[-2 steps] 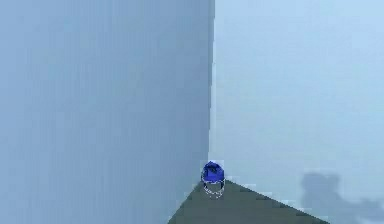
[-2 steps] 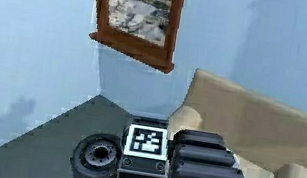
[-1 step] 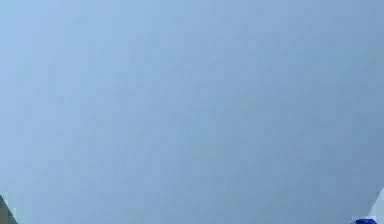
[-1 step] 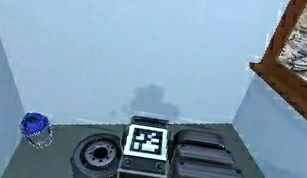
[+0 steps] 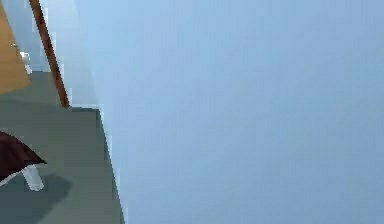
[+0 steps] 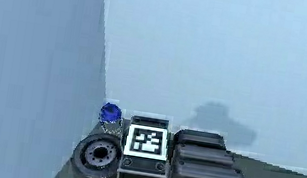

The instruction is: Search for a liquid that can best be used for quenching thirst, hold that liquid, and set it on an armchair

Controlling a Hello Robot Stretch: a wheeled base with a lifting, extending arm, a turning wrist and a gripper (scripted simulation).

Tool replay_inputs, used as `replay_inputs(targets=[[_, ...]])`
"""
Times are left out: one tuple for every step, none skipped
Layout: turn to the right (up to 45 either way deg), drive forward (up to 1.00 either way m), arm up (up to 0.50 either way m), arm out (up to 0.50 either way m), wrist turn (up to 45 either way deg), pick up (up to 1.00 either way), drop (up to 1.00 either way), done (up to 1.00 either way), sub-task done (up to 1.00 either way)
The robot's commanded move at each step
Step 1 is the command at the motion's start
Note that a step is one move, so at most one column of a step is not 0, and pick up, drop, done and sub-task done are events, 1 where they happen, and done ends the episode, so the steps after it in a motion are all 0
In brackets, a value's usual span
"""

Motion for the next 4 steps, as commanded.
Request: replay_inputs(targets=[[45.0,0.0,0.0,0.0,0.0,0.0,0.0,0.0,0.0],[45.0,0.0,0.0,0.0,0.0,0.0,0.0,0.0,0.0],[15.0,0.0,0.0,0.0,0.0,0.0,0.0,0.0,0.0],[0.0,0.0,0.0,0.48,0.0,0.0,0.0,0.0,0.0]])
